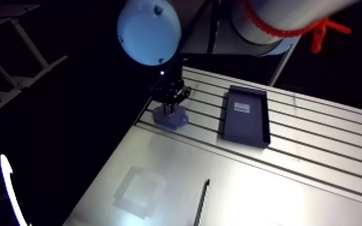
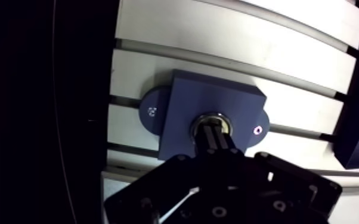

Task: Pick up the bearing and press it into the housing until flush.

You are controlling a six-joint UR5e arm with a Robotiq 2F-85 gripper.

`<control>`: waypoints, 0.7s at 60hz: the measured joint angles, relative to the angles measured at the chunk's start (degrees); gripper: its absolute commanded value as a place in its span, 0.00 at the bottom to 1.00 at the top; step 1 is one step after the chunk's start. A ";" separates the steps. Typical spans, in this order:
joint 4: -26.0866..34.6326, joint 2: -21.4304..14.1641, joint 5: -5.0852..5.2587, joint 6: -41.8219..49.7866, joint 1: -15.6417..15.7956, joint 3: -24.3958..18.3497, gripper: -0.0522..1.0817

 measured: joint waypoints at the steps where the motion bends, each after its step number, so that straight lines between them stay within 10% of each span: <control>1: 0.00 0.00 0.00 -0.01 0.00 0.01 1.00; 42: -0.07 0.16 -0.04 -0.26 0.00 0.21 1.00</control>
